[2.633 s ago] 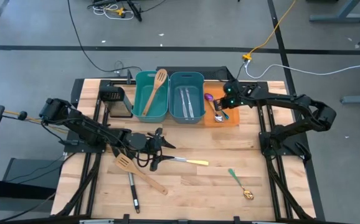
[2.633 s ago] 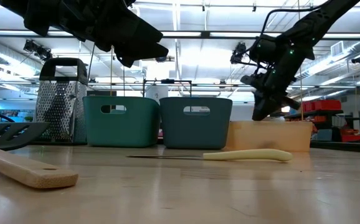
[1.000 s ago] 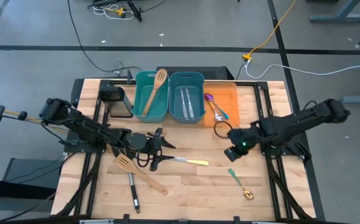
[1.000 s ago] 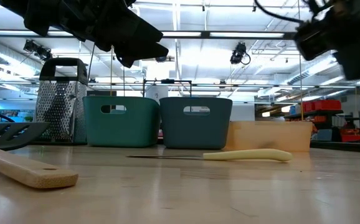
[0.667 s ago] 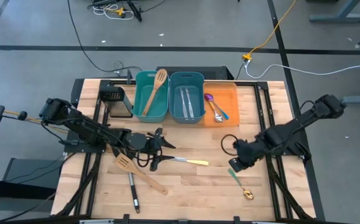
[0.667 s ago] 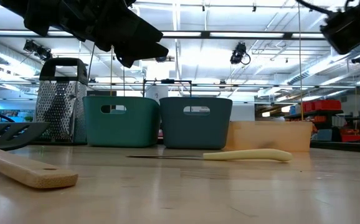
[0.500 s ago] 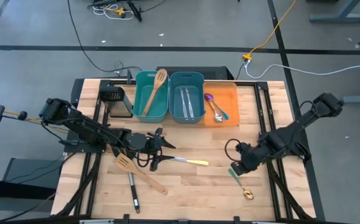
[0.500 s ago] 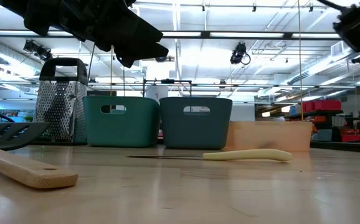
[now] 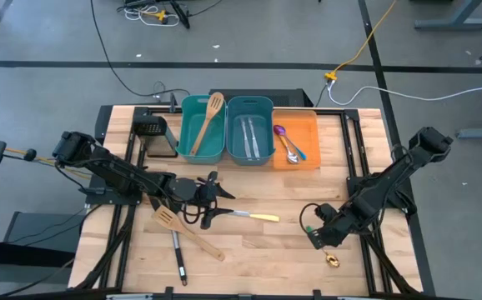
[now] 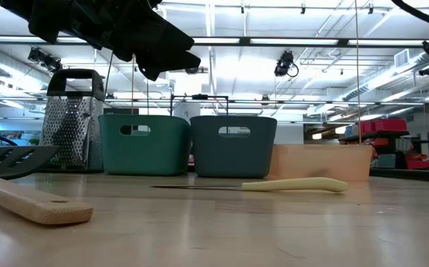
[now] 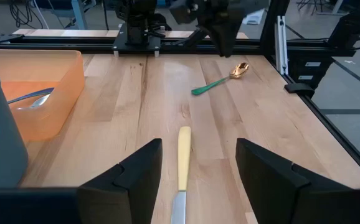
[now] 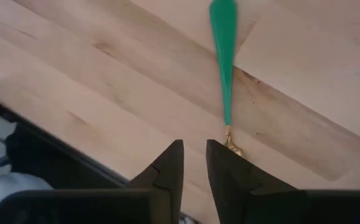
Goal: Pick & Place Kitchen Items
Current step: Put the green spoon into the orange bin
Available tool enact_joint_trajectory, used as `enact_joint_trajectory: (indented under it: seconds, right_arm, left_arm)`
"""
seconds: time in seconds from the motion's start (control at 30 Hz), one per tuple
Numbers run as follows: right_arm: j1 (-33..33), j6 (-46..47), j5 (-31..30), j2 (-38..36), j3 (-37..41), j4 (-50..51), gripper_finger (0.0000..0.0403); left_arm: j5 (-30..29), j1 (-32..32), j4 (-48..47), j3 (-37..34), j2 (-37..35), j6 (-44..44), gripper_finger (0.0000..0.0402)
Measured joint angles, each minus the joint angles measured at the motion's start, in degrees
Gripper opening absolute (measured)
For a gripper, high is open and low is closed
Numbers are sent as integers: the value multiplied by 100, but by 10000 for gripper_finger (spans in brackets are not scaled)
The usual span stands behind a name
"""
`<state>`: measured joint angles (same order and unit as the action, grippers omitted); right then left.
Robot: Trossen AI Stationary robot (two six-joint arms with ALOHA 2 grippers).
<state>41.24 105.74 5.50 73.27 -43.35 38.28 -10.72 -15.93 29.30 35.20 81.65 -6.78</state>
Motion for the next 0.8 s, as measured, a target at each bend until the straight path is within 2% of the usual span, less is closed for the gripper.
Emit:
enact_joint_trajectory:
  seconds: [0.3, 0.8]
  right_arm:
    - [117, -11, 360, 769, 0, -179, 97]
    - [138, -121, 346, 1497, 0, -580, 101]
  left_arm:
    - [0, -1, -2, 0, 0, 6, 210]
    - [0, -1, -2, 0, 0, 9, 210]
